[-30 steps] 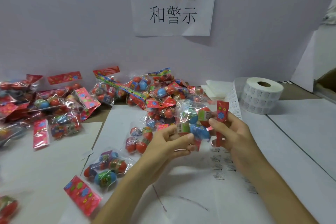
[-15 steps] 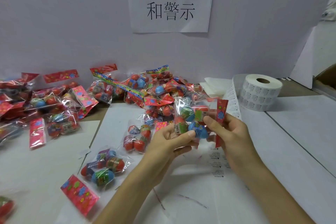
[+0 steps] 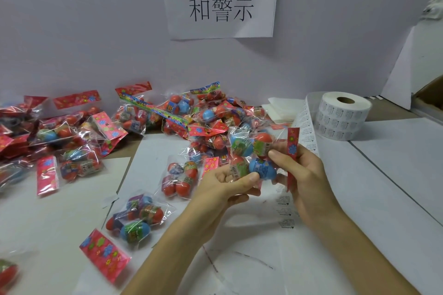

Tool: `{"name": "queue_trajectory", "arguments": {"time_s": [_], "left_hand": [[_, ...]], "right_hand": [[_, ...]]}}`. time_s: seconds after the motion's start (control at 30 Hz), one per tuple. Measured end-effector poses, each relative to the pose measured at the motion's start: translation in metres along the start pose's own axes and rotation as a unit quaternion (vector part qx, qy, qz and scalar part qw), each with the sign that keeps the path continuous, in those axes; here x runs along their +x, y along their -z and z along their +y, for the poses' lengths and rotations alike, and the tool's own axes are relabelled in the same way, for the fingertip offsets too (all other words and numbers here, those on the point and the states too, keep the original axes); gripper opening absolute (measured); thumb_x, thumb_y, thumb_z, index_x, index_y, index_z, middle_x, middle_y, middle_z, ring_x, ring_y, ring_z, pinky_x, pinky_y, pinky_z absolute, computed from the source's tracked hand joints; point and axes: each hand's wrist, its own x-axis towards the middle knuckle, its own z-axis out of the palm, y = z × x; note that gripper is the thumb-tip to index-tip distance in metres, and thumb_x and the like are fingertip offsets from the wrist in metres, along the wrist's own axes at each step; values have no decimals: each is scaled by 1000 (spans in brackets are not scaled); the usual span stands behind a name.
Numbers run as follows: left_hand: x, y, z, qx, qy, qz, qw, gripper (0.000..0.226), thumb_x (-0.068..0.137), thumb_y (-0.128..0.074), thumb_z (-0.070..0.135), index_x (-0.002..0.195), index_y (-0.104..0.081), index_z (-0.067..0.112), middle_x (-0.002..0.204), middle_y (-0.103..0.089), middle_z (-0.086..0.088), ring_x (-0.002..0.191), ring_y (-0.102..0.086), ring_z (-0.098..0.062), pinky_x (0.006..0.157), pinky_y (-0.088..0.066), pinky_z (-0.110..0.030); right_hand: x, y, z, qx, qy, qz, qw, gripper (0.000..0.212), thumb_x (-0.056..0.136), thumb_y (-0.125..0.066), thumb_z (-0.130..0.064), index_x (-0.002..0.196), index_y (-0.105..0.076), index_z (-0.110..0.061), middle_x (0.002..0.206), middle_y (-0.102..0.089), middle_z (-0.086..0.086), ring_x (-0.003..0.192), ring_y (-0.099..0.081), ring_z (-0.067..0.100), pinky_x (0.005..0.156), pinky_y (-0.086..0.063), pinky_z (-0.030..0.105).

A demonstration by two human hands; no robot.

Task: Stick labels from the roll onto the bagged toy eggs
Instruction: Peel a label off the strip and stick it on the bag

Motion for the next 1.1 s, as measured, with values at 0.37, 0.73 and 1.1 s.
{"name": "queue_trajectory", "arguments": {"time_s": [0.37, 0.73, 1.1], "left_hand": [[-2, -1, 3, 4, 17, -44, 999, 54, 86, -74, 44, 125, -69, 7, 111, -76, -13, 85, -70, -21, 77, -56, -27], [0, 5, 4, 11, -17, -29, 999, 40, 89, -75, 40, 119, -75, 15, 111, -76, -11, 88, -71, -20, 74, -57, -31], [2, 6, 7, -112, -37, 33, 992, 53, 82, -85, 17, 127, -62, 4, 113, -75, -20, 99, -76, -37, 79, -63, -41]], "right_hand": [[1, 2, -5, -14, 1, 35, 999, 35, 65, -80, -36, 92, -75, -14, 92, -77, 9, 86, -75, 25, 71, -59, 33], [4, 13, -13, -82, -60, -114, 988, 18, 77, -83, -29, 88, -77, -16, 96, -77, 11, 94, -73, 27, 83, -60, 31], [1, 3, -8, -41, -127, -78, 988, 31, 66, -79, -41, 86, -77, -17, 94, -77, 8, 83, -73, 19, 69, -58, 31]]}}
